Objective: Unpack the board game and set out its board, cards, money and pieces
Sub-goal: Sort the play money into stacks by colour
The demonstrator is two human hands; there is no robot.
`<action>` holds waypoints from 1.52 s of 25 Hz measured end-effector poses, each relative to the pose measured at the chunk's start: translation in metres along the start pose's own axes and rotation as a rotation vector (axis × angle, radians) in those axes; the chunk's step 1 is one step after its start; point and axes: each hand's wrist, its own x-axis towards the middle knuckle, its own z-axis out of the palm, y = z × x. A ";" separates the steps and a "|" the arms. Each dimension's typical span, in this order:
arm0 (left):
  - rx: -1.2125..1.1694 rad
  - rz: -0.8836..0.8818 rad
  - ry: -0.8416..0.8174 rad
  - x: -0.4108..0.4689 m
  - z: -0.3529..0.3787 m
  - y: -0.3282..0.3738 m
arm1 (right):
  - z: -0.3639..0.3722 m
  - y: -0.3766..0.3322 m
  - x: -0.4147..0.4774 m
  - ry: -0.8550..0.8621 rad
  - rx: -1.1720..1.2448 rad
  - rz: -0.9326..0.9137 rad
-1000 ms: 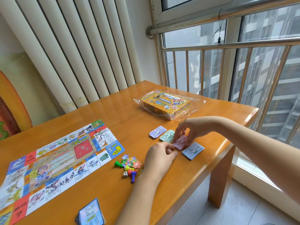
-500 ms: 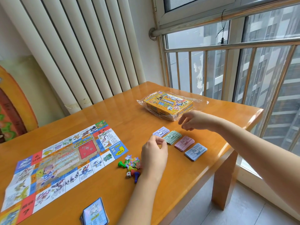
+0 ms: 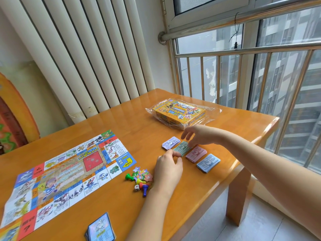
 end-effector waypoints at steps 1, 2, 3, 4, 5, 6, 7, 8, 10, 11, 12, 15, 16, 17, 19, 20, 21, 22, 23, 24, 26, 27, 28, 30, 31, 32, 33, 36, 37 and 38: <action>-0.009 -0.001 0.004 0.000 0.000 0.000 | -0.002 -0.003 0.000 -0.006 -0.078 -0.038; -0.017 -0.005 0.006 0.000 0.000 0.000 | -0.003 -0.005 0.001 -0.014 -0.144 -0.078; -0.018 -0.004 0.008 0.000 0.000 -0.001 | -0.004 -0.009 0.002 -0.033 -0.204 -0.117; -0.009 0.002 0.009 0.000 0.000 -0.001 | -0.004 -0.012 0.003 -0.062 -0.258 -0.146; 0.009 0.015 0.010 0.000 0.000 -0.001 | -0.004 -0.015 0.004 -0.092 -0.304 -0.165; 0.028 0.033 0.015 0.000 0.000 -0.001 | -0.003 -0.017 0.005 -0.117 -0.344 -0.174; 0.043 0.052 0.022 0.000 0.000 -0.001 | -0.002 -0.019 0.005 -0.132 -0.383 -0.184; 0.050 0.070 0.028 0.000 0.000 -0.001 | -0.002 -0.021 0.006 -0.143 -0.420 -0.196; 0.059 0.086 0.029 0.000 0.001 -0.001 | -0.001 -0.024 0.007 -0.176 -0.474 -0.202; 0.065 0.089 0.029 0.001 0.001 -0.002 | -0.002 -0.026 0.007 -0.191 -0.486 -0.197; 0.071 0.089 0.029 0.002 0.002 -0.004 | -0.002 -0.027 0.008 -0.205 -0.490 -0.194; 0.077 0.075 0.032 0.004 0.003 -0.005 | -0.003 -0.028 0.010 -0.225 -0.495 -0.203; 0.077 0.071 0.033 0.004 0.003 -0.005 | -0.003 -0.028 0.011 -0.231 -0.494 -0.201; 0.081 0.071 0.032 0.003 0.003 -0.004 | -0.003 -0.028 0.011 -0.238 -0.492 -0.197; 0.086 0.072 0.035 0.002 0.003 -0.003 | -0.004 -0.028 0.012 -0.250 -0.489 -0.187; 0.088 0.070 0.034 0.002 0.002 -0.003 | -0.003 -0.029 0.013 -0.255 -0.485 -0.182; 0.090 0.070 0.032 0.002 0.001 -0.002 | -0.004 -0.029 0.013 -0.259 -0.477 -0.179; 0.091 0.073 0.028 0.002 0.001 -0.002 | -0.004 -0.029 0.013 -0.268 -0.470 -0.174; 0.088 0.076 0.025 0.002 0.000 -0.001 | -0.004 -0.031 0.012 -0.283 -0.470 -0.168; 0.082 0.074 0.020 0.002 -0.001 -0.001 | -0.005 -0.032 0.012 -0.297 -0.478 -0.162; 0.073 0.045 0.000 0.000 -0.005 0.002 | -0.008 -0.034 0.012 -0.301 -0.488 -0.152; 0.071 0.023 -0.010 0.000 -0.008 0.003 | -0.011 -0.035 0.011 -0.275 -0.471 -0.155; 0.073 -0.001 -0.024 -0.001 -0.011 0.004 | -0.014 -0.037 0.010 -0.230 -0.437 -0.168; 0.088 -0.028 -0.068 -0.002 -0.019 0.006 | -0.018 -0.041 0.006 -0.113 -0.354 -0.207; 0.088 -0.028 -0.101 -0.002 -0.026 0.008 | -0.018 -0.044 0.002 -0.070 -0.312 -0.226; 0.073 -0.015 -0.141 -0.002 -0.033 0.010 | -0.018 -0.047 -0.004 -0.047 -0.268 -0.238; 0.046 0.006 -0.178 -0.004 -0.041 0.011 | -0.017 -0.050 -0.010 -0.039 -0.229 -0.252; -0.004 0.081 -0.195 -0.018 -0.078 0.006 | -0.009 -0.063 -0.030 -0.045 -0.169 -0.310; 0.001 0.085 -0.183 -0.024 -0.091 -0.001 | -0.002 -0.069 -0.037 -0.054 -0.149 -0.328; 0.029 0.070 -0.173 -0.032 -0.104 -0.011 | 0.007 -0.073 -0.043 -0.057 -0.114 -0.347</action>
